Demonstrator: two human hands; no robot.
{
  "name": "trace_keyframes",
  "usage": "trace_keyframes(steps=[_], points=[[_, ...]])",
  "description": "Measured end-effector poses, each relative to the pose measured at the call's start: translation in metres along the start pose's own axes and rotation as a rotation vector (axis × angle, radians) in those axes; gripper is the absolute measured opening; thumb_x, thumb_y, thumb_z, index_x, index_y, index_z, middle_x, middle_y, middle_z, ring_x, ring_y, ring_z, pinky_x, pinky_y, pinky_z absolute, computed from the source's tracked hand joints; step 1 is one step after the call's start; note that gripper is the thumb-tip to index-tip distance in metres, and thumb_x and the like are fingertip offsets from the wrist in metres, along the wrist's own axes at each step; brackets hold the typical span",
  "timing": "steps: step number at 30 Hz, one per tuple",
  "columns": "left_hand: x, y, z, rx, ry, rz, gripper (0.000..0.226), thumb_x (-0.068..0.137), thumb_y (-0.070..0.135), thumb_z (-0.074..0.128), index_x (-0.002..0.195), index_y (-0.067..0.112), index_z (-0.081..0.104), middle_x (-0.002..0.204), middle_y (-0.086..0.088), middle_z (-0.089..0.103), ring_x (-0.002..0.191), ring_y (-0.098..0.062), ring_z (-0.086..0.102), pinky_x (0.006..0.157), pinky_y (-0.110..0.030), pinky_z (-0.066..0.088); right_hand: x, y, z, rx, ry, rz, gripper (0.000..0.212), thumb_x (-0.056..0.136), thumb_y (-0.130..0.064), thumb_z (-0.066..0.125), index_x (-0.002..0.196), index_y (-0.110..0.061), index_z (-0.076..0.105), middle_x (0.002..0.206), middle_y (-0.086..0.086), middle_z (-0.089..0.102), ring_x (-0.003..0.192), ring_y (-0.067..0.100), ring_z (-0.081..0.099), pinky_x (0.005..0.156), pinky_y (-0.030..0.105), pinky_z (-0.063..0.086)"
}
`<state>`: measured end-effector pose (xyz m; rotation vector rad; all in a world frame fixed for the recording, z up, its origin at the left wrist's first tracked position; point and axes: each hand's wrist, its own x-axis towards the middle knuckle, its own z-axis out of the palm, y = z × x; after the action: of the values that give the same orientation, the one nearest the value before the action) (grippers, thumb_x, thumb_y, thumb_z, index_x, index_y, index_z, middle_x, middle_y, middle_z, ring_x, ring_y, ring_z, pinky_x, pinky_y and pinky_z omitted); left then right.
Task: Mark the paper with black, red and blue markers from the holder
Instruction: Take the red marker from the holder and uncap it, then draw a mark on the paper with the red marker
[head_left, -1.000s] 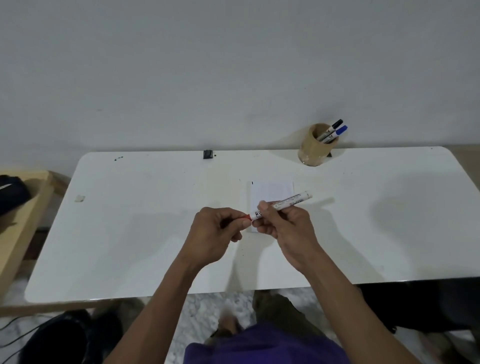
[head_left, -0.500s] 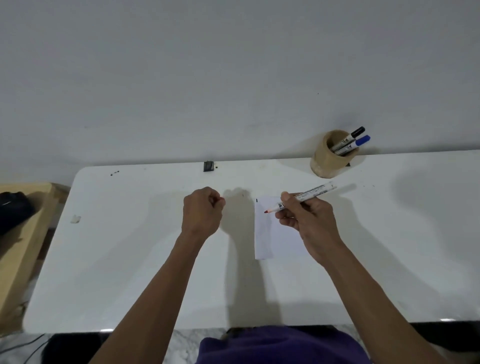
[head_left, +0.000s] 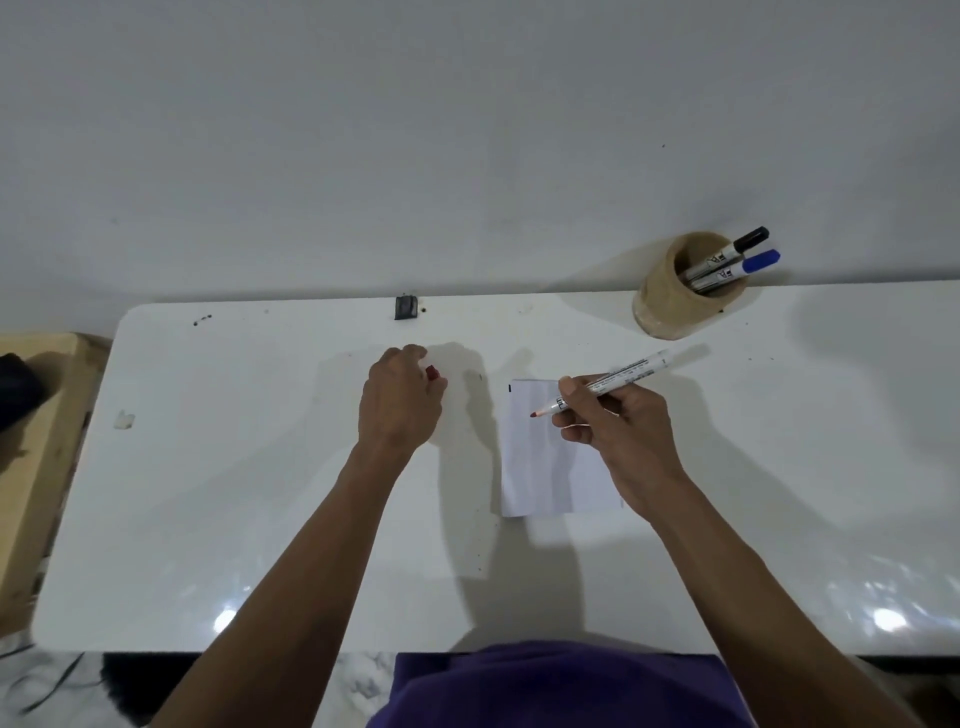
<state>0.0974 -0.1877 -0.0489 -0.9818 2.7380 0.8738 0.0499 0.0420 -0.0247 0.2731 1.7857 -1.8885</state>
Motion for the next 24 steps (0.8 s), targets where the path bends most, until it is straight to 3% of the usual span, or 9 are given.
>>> trace_keyframes(steps=[2, 4, 7, 12, 17, 21, 24], points=[[-0.012, 0.003, -0.004, -0.02, 0.083, -0.046, 0.046, 0.094, 0.031, 0.061, 0.136, 0.014, 0.05, 0.123, -0.009, 0.061, 0.105, -0.032, 0.064, 0.083, -0.04, 0.052, 0.0, 0.001, 0.0, -0.024, 0.003, -0.025, 0.014, 0.086, -0.011, 0.08, 0.094, -0.001, 0.074, 0.077, 0.006, 0.076, 0.072, 0.021, 0.075, 0.07, 0.031, 0.06], [-0.031, 0.006, -0.005, -0.067, 0.207, -0.048, 0.043, 0.094, 0.038, 0.06, 0.132, 0.021, 0.05, 0.118, -0.003, 0.06, 0.099, -0.027, 0.064, 0.078, -0.039, 0.053, -0.001, 0.003, 0.0, -0.017, 0.022, -0.051, 0.018, 0.08, -0.004, 0.085, 0.092, 0.003, 0.073, 0.075, 0.006, 0.075, 0.071, 0.021, 0.075, 0.068, 0.03, 0.061], [-0.063, 0.004, 0.013, -0.105, 0.266, 0.194, 0.038, 0.094, 0.036, 0.061, 0.128, 0.021, 0.055, 0.12, -0.002, 0.06, 0.105, -0.023, 0.062, 0.08, -0.037, 0.055, 0.001, 0.009, -0.001, -0.002, 0.036, -0.08, 0.019, 0.075, 0.003, 0.086, 0.086, 0.002, 0.071, 0.077, 0.007, 0.075, 0.072, 0.021, 0.073, 0.068, 0.031, 0.062], [-0.082, -0.009, 0.067, 0.055, 0.145, 0.529, 0.041, 0.099, 0.026, 0.054, 0.138, 0.015, 0.054, 0.141, -0.01, 0.058, 0.131, -0.028, 0.052, 0.105, -0.045, 0.045, 0.01, 0.025, 0.003, -0.132, -0.006, -0.154, 0.017, 0.078, 0.003, 0.085, 0.085, -0.003, 0.07, 0.087, 0.008, 0.077, 0.079, 0.021, 0.074, 0.076, 0.039, 0.06], [-0.087, -0.012, 0.087, 0.199, 0.144, 0.487, 0.046, 0.102, 0.032, 0.045, 0.145, 0.02, 0.049, 0.153, -0.009, 0.048, 0.144, -0.028, 0.041, 0.12, -0.048, 0.029, 0.023, 0.03, 0.008, -0.152, -0.028, -0.221, 0.017, 0.08, 0.003, 0.082, 0.083, -0.006, 0.068, 0.092, 0.016, 0.076, 0.08, 0.026, 0.074, 0.075, 0.04, 0.061], [-0.089, -0.009, 0.09, 0.221, 0.192, 0.478, 0.046, 0.103, 0.035, 0.04, 0.144, 0.016, 0.051, 0.152, -0.008, 0.05, 0.144, -0.026, 0.042, 0.12, -0.047, 0.028, 0.037, 0.03, 0.012, -0.22, -0.003, -0.258, 0.019, 0.078, -0.004, 0.085, 0.079, -0.016, 0.07, 0.086, 0.012, 0.077, 0.078, 0.032, 0.076, 0.073, 0.043, 0.063], [-0.088, -0.011, 0.091, 0.222, 0.223, 0.49, 0.046, 0.103, 0.035, 0.042, 0.143, 0.015, 0.052, 0.152, -0.008, 0.05, 0.144, -0.025, 0.043, 0.119, -0.048, 0.03, 0.049, 0.033, 0.012, -0.322, -0.014, -0.283, 0.017, 0.076, -0.012, 0.086, 0.077, -0.01, 0.069, 0.081, 0.012, 0.077, 0.078, 0.036, 0.075, 0.07, 0.05, 0.062]])
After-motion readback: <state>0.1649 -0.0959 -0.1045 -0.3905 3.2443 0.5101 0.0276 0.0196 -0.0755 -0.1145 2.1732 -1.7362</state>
